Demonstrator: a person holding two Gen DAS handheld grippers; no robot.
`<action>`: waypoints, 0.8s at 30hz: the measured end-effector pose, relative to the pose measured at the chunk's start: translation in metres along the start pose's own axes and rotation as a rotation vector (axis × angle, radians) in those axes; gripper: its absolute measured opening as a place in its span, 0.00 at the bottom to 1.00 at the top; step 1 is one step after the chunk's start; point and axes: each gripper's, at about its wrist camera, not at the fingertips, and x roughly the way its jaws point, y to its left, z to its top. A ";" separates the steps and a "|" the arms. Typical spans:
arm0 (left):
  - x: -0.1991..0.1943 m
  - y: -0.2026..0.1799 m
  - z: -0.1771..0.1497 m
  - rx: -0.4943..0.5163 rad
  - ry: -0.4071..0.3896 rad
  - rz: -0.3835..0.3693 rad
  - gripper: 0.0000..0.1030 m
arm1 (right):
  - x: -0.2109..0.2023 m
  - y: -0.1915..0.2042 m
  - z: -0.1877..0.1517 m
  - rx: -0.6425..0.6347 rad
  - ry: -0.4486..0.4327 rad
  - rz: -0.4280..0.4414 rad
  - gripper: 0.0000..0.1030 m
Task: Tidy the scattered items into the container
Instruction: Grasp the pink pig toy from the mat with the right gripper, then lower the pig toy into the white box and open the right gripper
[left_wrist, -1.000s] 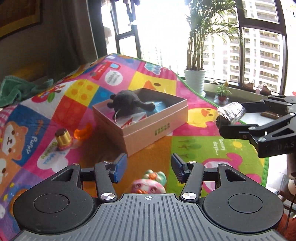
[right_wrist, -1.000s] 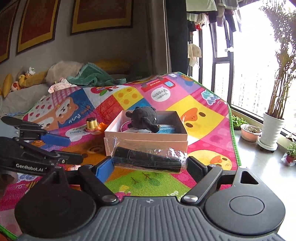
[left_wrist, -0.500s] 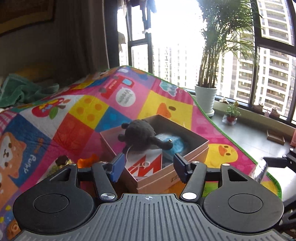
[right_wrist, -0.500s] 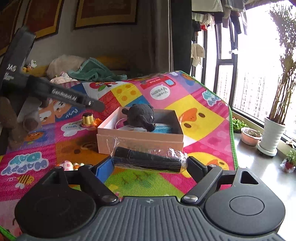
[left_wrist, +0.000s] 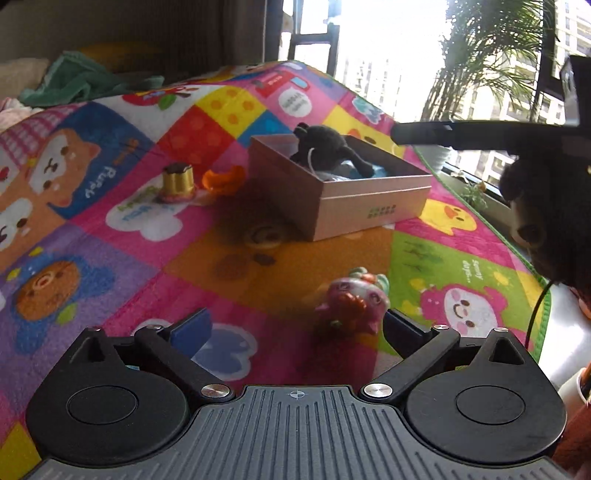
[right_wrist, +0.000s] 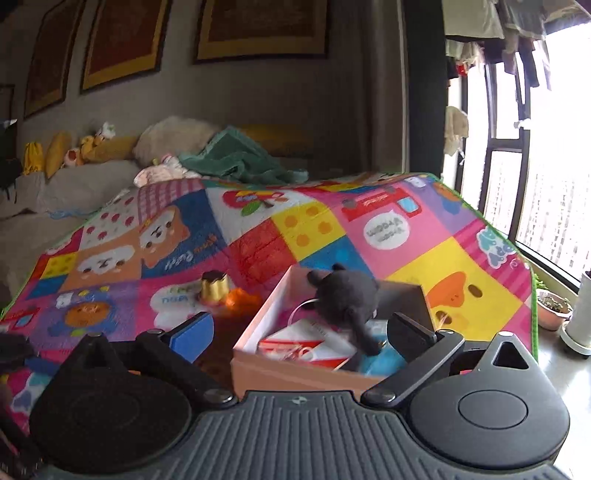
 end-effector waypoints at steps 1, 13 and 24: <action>0.000 0.004 -0.002 -0.006 0.005 0.016 0.99 | -0.002 0.011 -0.010 -0.030 0.029 0.024 0.98; -0.002 0.030 0.000 -0.082 0.008 0.122 1.00 | 0.018 0.092 -0.059 -0.178 0.226 0.151 0.95; 0.007 0.011 0.008 -0.036 0.029 0.091 1.00 | 0.007 0.051 -0.052 -0.075 0.283 0.117 0.62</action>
